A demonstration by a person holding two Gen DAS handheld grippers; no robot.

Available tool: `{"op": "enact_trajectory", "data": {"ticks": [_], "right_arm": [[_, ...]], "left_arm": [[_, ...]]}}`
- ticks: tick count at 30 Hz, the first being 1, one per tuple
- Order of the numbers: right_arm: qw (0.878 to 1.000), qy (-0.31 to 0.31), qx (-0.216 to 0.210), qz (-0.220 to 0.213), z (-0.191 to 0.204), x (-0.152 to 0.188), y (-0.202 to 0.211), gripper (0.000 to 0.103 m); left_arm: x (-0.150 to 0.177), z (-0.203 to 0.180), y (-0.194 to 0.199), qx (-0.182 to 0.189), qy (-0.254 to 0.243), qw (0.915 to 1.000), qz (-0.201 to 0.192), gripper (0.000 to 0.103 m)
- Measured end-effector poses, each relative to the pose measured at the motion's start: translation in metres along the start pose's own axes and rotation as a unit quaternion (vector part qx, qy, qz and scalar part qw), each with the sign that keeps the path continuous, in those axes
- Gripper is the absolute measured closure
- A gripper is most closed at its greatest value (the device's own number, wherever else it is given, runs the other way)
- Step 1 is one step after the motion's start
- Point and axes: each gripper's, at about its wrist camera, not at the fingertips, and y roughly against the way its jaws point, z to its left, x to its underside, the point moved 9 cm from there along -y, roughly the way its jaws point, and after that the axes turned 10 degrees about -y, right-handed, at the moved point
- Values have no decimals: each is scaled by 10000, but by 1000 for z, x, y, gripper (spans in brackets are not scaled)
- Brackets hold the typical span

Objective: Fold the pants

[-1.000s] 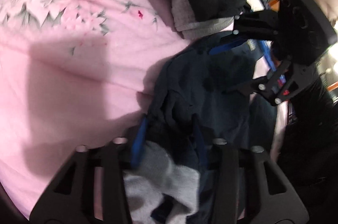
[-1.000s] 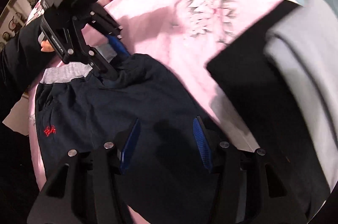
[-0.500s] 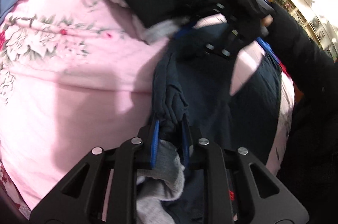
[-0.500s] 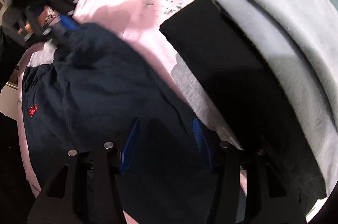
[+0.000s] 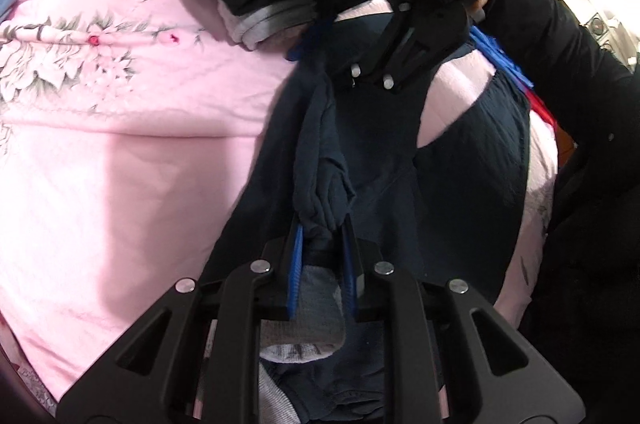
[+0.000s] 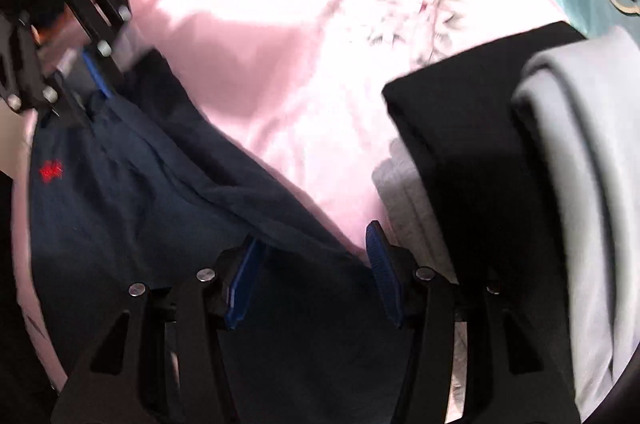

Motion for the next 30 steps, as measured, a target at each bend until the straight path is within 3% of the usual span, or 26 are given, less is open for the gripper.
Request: {"op": "enact_trajectory", "data": {"ticks": [1, 2, 3, 6, 9, 13, 17, 25, 30], "right_arm": [[10000, -47, -38, -37, 0, 0, -2, 62], [9998, -58, -171, -76, 2, 0, 0, 87], [9994, -117, -326, -73, 4, 0, 3, 97], [9973, -420, -324, -503, -2, -10, 24, 97], [9922, -872, -275, -852, -13, -26, 43, 97], [9906, -1127, -133, -759, -14, -26, 26, 97], [9898, -1316, -8, -543, -23, -19, 0, 97], [9816, -1381, -604, -1173, 18, -16, 83, 97], [9836, -1305, -488, -1143, 78, 12, 105, 97]], "left_arm": [[0, 0, -1, -73, -23, 10000, 30, 86], [0, 1, -1, -181, -60, 9998, 61, 86], [-1, 5, 0, -371, -96, 9992, 91, 87], [-12, 36, 8, -1316, -150, 9909, 244, 87], [-22, 81, 21, -1906, 82, 9812, 306, 87], [-12, 122, -5, -1920, 418, 9773, 786, 87], [-15, 122, 0, -1823, 556, 9795, 655, 90], [1, 62, 80, -1887, 293, 9812, -269, 92], [44, 1, 99, -1929, 53, 9803, -416, 92]]}}
